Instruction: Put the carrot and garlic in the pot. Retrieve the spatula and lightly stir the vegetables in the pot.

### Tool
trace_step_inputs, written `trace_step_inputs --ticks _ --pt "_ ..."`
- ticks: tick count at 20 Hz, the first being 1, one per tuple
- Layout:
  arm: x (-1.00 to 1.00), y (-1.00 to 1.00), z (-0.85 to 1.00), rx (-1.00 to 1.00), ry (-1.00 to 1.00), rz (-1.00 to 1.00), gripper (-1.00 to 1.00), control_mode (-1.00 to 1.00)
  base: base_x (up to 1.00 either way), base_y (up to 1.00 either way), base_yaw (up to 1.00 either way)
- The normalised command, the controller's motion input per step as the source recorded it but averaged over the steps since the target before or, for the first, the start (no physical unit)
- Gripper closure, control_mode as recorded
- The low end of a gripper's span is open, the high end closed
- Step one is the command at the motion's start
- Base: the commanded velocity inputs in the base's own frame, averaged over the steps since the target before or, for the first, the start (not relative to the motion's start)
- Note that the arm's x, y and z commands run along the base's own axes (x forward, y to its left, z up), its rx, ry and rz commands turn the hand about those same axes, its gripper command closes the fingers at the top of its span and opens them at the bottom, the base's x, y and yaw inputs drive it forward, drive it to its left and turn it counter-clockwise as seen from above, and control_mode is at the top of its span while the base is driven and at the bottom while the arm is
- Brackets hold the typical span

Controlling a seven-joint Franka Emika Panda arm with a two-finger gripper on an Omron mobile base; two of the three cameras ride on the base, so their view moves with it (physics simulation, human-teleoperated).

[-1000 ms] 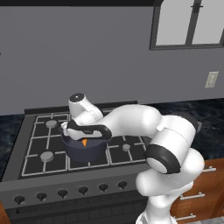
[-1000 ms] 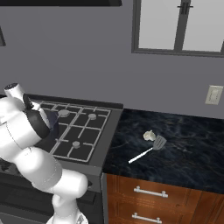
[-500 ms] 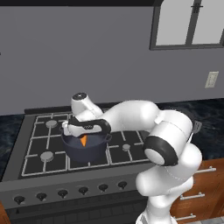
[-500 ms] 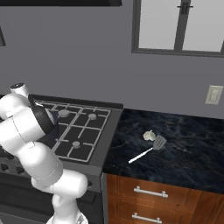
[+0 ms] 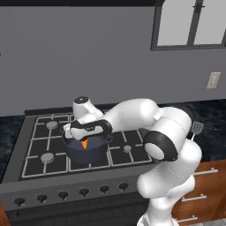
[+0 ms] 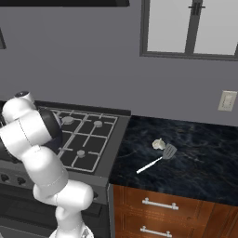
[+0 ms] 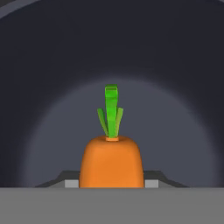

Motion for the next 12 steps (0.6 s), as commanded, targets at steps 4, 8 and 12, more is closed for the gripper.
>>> trace_step_inputs --ticks 4,8,12 --pt "0.07 0.0 -0.13 0.02 0.0 0.0 1.0 -1.0 0.0 0.0 0.0" --pt "0.08 0.0 -0.09 0.02 0.0 0.0 1.0 -1.0 0.0 0.0 0.0" --pt "0.02 0.0 -0.08 0.04 0.0 0.0 1.0 -1.0 0.0 0.0 0.0"
